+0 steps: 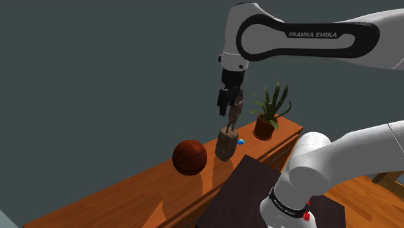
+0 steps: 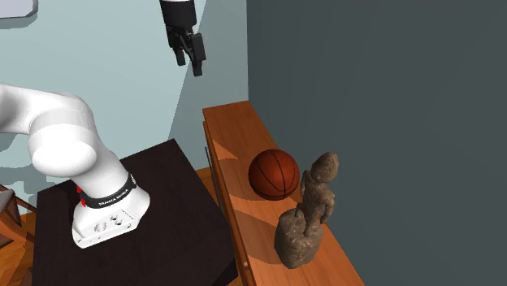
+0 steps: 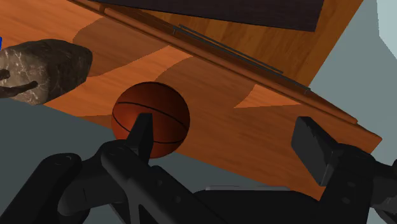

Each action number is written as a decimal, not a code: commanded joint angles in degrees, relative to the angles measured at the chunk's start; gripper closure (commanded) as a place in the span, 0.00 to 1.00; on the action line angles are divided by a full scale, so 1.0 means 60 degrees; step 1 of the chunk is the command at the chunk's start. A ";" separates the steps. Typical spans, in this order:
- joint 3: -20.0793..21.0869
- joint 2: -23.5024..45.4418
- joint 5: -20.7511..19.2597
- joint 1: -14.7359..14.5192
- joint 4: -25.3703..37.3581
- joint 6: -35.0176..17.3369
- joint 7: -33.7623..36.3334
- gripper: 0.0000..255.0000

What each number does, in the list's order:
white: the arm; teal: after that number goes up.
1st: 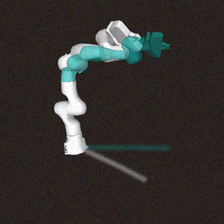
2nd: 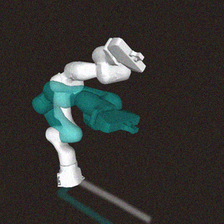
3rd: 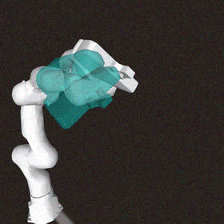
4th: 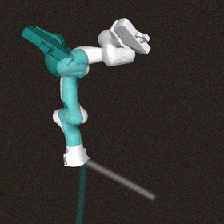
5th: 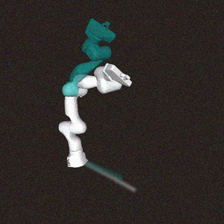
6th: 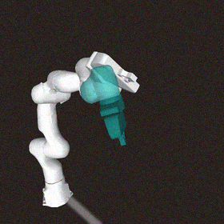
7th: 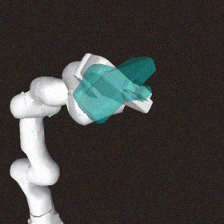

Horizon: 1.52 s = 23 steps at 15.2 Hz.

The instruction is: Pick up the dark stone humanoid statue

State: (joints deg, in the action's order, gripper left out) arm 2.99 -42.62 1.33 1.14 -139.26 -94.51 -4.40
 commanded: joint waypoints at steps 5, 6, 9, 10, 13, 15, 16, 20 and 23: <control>-0.0825 -0.0079 -0.0902 0.0037 -0.0553 -0.0318 -0.1827 0.00; -0.1038 -0.0053 -0.1140 0.0055 -0.0655 -0.0423 -0.2280 0.00; -0.1678 0.0138 -0.1857 0.0126 -0.0871 -0.0808 -0.3631 0.00; -0.1895 0.0240 -0.2096 0.0148 -0.0912 -0.0957 -0.4076 0.00; -0.2546 0.0664 -0.2788 0.0207 -0.0939 -0.1470 -0.5389 0.00; -0.2977 0.1040 -0.3215 0.0230 -0.0878 -0.1858 -0.6246 0.00; -0.3192 0.1254 -0.3414 0.0233 -0.0824 -0.2064 -0.6669 0.00; -0.4029 0.2269 -0.4075 0.0191 -0.0456 -0.2951 -0.8340 0.00; -0.4628 0.3176 -0.4389 0.0097 -0.0032 -0.3660 -0.9588 0.00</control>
State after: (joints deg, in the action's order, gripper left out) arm -23.67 -25.30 -24.27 1.95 -139.79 -114.64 -59.41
